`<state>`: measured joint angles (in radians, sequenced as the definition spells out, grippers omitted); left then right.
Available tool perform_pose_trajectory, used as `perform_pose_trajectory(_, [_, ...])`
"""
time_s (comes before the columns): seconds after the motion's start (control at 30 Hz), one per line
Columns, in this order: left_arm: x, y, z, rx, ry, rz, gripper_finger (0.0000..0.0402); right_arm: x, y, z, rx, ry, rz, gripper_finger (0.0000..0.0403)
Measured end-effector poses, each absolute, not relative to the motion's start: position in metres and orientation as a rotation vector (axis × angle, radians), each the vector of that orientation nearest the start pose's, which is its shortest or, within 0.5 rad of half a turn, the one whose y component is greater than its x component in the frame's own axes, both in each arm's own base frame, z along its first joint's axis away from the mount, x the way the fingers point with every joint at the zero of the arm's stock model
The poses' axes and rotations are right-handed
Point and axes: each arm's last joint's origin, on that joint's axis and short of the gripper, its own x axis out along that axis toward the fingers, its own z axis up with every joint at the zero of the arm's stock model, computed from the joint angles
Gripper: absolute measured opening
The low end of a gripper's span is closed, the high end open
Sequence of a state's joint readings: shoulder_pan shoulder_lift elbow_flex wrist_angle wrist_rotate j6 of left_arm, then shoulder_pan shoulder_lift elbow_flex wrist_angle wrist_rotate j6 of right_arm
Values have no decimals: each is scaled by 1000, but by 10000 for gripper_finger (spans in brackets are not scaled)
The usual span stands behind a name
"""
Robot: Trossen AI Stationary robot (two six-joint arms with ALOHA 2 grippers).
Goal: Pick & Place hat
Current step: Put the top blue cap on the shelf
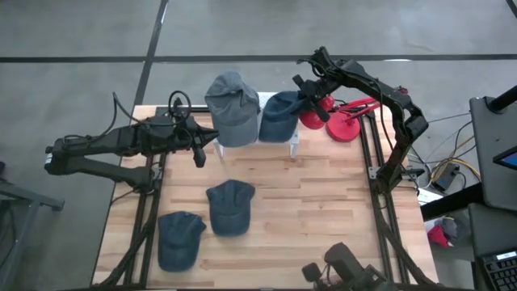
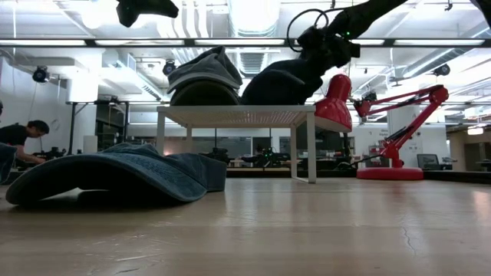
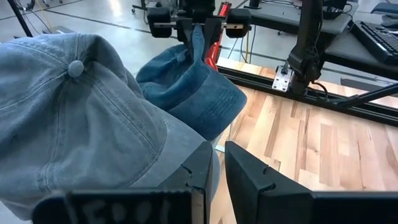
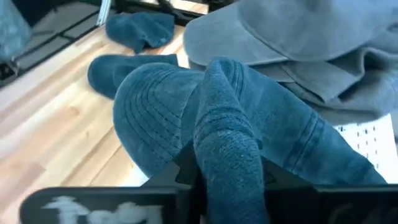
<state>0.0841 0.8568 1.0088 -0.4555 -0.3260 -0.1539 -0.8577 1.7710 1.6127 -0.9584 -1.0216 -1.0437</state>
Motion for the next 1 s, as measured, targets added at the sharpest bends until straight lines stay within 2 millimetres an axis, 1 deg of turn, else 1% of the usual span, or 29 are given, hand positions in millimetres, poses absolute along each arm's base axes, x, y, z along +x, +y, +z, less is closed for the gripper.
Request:
perform_pose_trajectory(0.13, [170,24,371,-114,268,429,45,255,-257,309,-41,493,420,75])
perform_pose_trajectory(0.3, [170,24,371,-114,268,429,45,255,-258,310,-67,483,419,88])
perform_pose_trajectory(0.37, [170,24,371,-113,268,429,45,256,-258,310,-69,482,418,90])
perform_pose_trajectory(0.5, [170,24,371,-113,269,429,45,256,-258,310,9,499,398,89])
perform_pose_trajectory(0.67, [170,24,371,-113,269,429,45,256,-258,310,17,502,395,82])
perform_pose_trajectory(0.77, [170,24,371,-110,269,429,45,256,-258,310,20,502,394,84])
perform_pose_trajectory(0.9, [170,24,371,-110,269,429,45,256,-258,310,17,501,394,101])
perform_pose_trajectory(1.0, [170,24,371,-110,269,428,45,256,-258,310,13,499,394,123])
